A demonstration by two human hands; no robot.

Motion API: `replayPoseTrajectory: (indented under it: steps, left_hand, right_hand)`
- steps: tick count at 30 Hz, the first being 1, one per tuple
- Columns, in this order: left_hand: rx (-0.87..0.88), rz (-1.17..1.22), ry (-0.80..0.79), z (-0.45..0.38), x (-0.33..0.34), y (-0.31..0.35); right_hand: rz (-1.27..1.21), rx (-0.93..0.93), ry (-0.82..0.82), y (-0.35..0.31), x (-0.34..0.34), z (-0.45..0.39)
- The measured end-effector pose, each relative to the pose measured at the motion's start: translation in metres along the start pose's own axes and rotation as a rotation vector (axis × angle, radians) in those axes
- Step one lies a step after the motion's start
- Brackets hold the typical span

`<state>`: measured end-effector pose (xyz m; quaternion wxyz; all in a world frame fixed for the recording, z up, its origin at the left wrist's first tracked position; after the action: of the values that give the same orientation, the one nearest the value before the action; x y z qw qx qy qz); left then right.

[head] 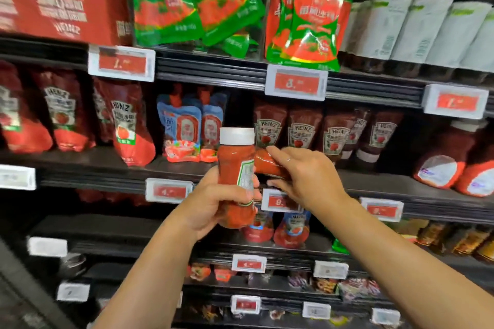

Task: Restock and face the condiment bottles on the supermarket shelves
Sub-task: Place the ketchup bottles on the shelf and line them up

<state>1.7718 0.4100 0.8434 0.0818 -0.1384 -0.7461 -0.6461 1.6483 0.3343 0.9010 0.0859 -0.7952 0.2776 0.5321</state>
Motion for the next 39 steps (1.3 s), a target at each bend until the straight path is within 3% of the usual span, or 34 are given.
replayPoseTrajectory:
  steps: [9, 13, 15, 18, 21, 23, 24, 26, 34, 36, 39]
  left_hand:
    - [0.059, 0.239, -0.079, -0.026, 0.027, -0.002]
    - [0.103, 0.296, -0.14, -0.043, 0.05, 0.001]
    - [0.15, 0.305, -0.139, -0.053, 0.06, 0.004]
    - [0.226, 0.232, -0.08, -0.068, 0.076, 0.005]
    - [0.226, 0.142, -0.09, -0.087, 0.116, -0.009]
    - [0.2, 0.067, -0.053, -0.102, 0.141, -0.022]
    - [0.187, 0.025, -0.013, -0.109, 0.15, -0.029]
    - [0.159, -0.002, 0.034, -0.122, 0.164, -0.04]
    - [0.191, 0.184, 0.006, -0.154, 0.178, -0.062]
    - [0.228, 0.113, 0.021, -0.155, 0.179, -0.063]
    - [0.24, -0.152, 0.166, -0.152, 0.171, -0.061]
  right_hand:
    - [-0.002, -0.065, 0.024, 0.004, 0.017, 0.017]
    - [-0.219, -0.093, 0.065, 0.011, 0.003, 0.024]
    - [-0.344, -0.038, 0.174, 0.028, -0.012, 0.037]
    - [-0.834, 0.224, 0.278, 0.069, -0.019, 0.076]
    - [-1.733, 0.486, 0.021, 0.075, 0.021, 0.099]
    - [-2.061, 0.589, -0.175, 0.068, 0.037, 0.109]
    - [-2.143, 0.62, -0.186, 0.074, 0.037, 0.113]
    - [-2.157, 0.678, -0.126, 0.099, 0.033, 0.12]
    - [-1.747, 0.792, 0.157, 0.212, 0.007, 0.135]
    - [-1.674, 0.79, 0.227, 0.232, 0.0, 0.133]
    - [-1.609, 0.738, 0.343, 0.254, -0.011, 0.125]
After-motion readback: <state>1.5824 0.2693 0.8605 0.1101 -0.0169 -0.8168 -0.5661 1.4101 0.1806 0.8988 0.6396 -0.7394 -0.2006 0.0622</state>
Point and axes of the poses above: each hand's wrist, its own z-axis away from the middle knuckle, its own x-axis out of the palm, y = z × x, the point moved 9 cm from there along -z, towards the middle knuckle, and after that the axes turned 8 degrees about -y, right-handed, at the moved point
